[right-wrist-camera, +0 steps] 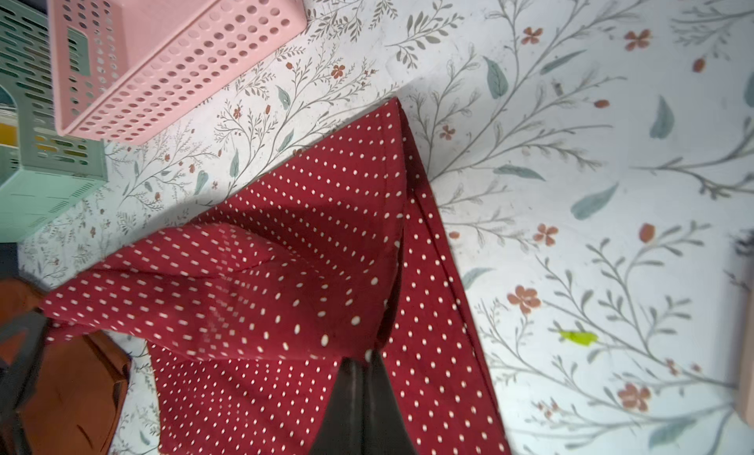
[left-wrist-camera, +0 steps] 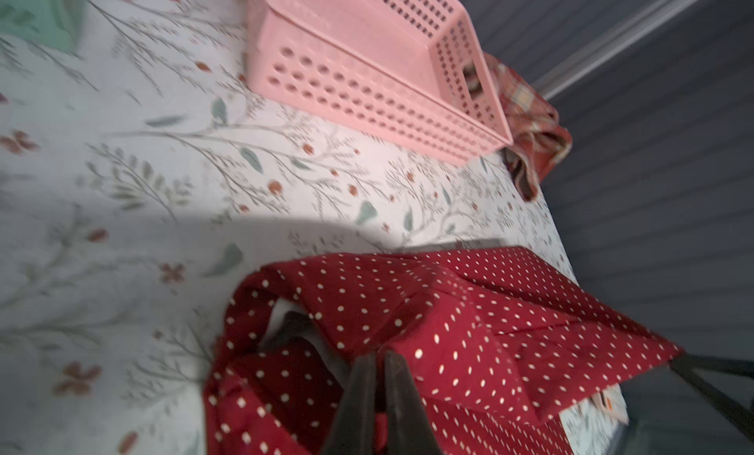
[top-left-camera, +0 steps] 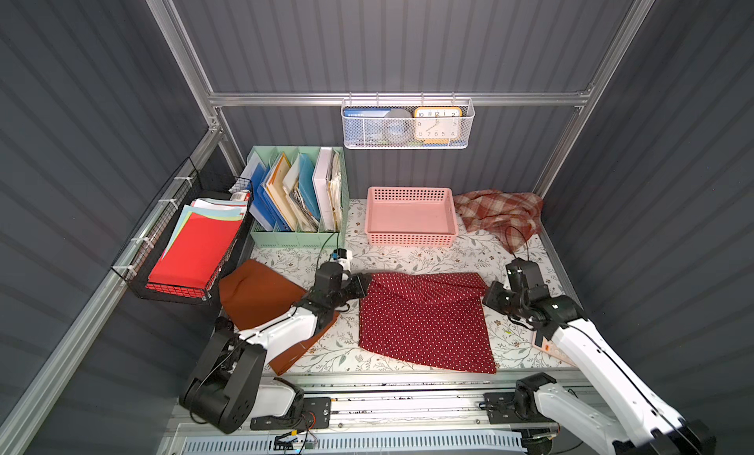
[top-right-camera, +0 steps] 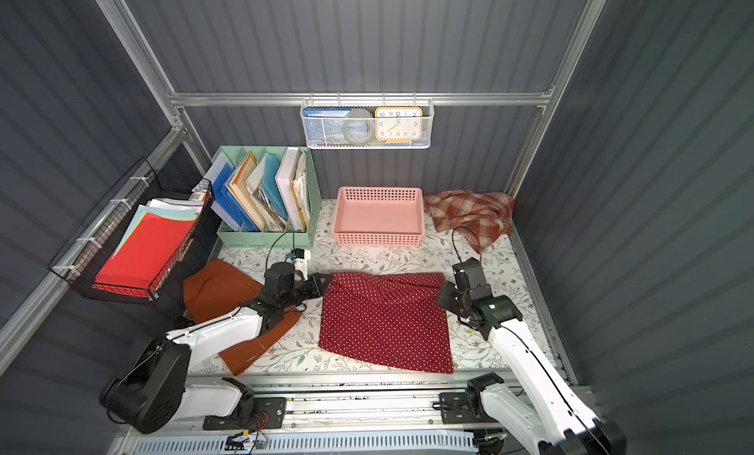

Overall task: Roll up the skirts
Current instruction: Fold the skirt at the center of the board.

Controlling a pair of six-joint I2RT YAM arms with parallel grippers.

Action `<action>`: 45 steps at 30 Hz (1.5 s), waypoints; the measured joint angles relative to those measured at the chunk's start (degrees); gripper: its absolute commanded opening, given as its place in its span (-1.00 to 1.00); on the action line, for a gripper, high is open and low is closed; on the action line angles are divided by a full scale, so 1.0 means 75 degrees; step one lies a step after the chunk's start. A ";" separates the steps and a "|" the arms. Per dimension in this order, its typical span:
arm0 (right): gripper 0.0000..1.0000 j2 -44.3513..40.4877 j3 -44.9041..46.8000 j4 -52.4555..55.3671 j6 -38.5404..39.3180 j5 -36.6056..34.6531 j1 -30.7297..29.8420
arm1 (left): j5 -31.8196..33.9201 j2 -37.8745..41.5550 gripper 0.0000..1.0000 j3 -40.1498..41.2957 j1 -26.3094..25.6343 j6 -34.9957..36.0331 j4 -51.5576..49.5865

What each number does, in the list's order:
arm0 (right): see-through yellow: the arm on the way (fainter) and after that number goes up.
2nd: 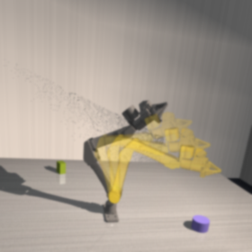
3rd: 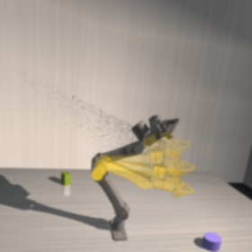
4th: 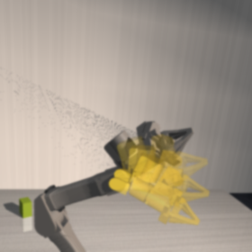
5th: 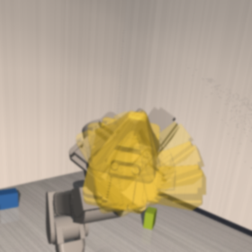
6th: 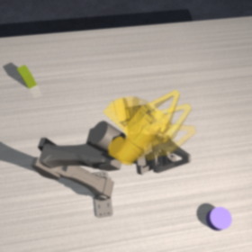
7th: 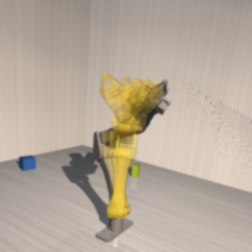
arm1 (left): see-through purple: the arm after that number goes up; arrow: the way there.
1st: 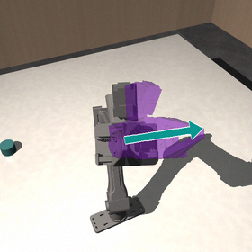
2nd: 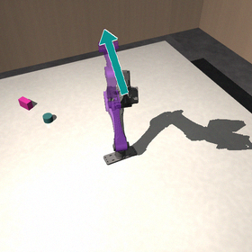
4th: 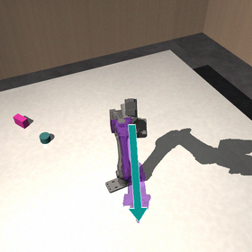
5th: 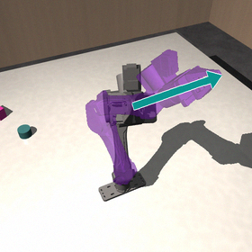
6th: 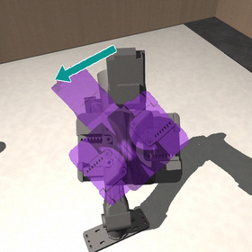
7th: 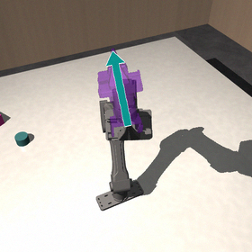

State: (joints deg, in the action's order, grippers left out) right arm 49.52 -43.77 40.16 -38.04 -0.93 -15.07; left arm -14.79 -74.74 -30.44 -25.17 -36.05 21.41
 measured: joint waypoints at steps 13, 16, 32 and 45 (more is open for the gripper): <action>-1.00 -0.2856 0.0647 0.2550 -0.1851 -0.0108 -0.0423 | 0.0344 0.4237 -1.00 0.1967 -0.0562 -0.0746 -0.1649; -1.00 -0.3258 0.0702 0.2993 -0.2151 -0.0061 -0.0568 | 0.0227 0.4170 -1.00 0.2326 -0.0562 -0.0886 -0.1638; -0.43 -0.4307 0.1373 0.3803 -0.2713 0.0507 -0.0956 | -0.0227 0.4243 0.01 0.3130 -0.0603 -0.1387 -0.1530; -0.33 -0.3573 0.1510 0.3290 -0.2498 0.0667 -0.0956 | 0.0364 0.3459 0.11 0.2005 -0.0603 -0.1507 -0.2139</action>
State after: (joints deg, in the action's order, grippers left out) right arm 22.72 -32.45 64.84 -56.77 4.08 -22.24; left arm -12.05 -48.80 -15.40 -29.69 -47.35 5.37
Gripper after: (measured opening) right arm 0.348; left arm 0.621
